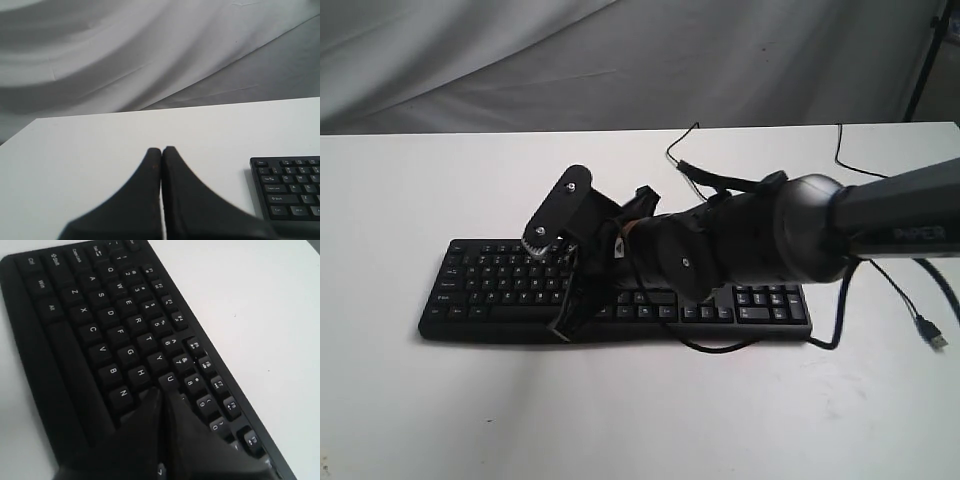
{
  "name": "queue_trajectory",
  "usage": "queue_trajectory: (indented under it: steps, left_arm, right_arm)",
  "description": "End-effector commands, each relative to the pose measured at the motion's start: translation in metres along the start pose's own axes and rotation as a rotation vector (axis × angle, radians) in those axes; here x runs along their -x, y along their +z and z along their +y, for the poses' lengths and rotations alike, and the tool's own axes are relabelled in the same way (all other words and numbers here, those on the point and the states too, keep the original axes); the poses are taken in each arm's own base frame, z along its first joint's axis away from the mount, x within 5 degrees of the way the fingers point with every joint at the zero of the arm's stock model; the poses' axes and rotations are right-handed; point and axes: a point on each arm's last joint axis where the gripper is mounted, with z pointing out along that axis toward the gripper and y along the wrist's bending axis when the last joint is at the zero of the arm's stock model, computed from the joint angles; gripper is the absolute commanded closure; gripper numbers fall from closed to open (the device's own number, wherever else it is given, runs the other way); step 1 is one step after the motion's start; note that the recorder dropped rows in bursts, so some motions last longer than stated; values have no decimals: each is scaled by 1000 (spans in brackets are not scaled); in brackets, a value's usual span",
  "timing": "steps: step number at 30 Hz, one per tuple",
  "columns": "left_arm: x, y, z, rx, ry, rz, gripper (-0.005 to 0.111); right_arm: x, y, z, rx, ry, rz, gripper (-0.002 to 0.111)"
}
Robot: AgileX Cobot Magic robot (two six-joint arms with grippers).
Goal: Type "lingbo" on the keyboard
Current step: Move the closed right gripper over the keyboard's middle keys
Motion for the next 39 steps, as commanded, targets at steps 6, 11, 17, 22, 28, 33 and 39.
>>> queue_trajectory:
  steps: [6,11,17,22,28,33,39]
  left_arm:
    - [-1,1,0,-4,-3,3,106]
    - [-1,1,0,-4,-3,3,106]
    - [-1,1,0,-4,-3,3,106]
    - [-1,1,0,-4,-3,3,106]
    - [-1,1,0,-4,-3,3,106]
    - [-1,1,0,-4,-3,3,106]
    - [-1,1,0,-4,-3,3,106]
  right_arm:
    - [-6,21,-13,-20,-48,17,108]
    - [-10,20,-19,-24,-57,30,108]
    - [-14,20,-19,-9,-60,62,108]
    - [-23,21,-17,-14,-59,67,108]
    - [-22,21,-18,-28,-73,45,108]
    - [-22,23,-18,-37,-75,32,108]
    - [-29,30,-16,-29,-75,50,108]
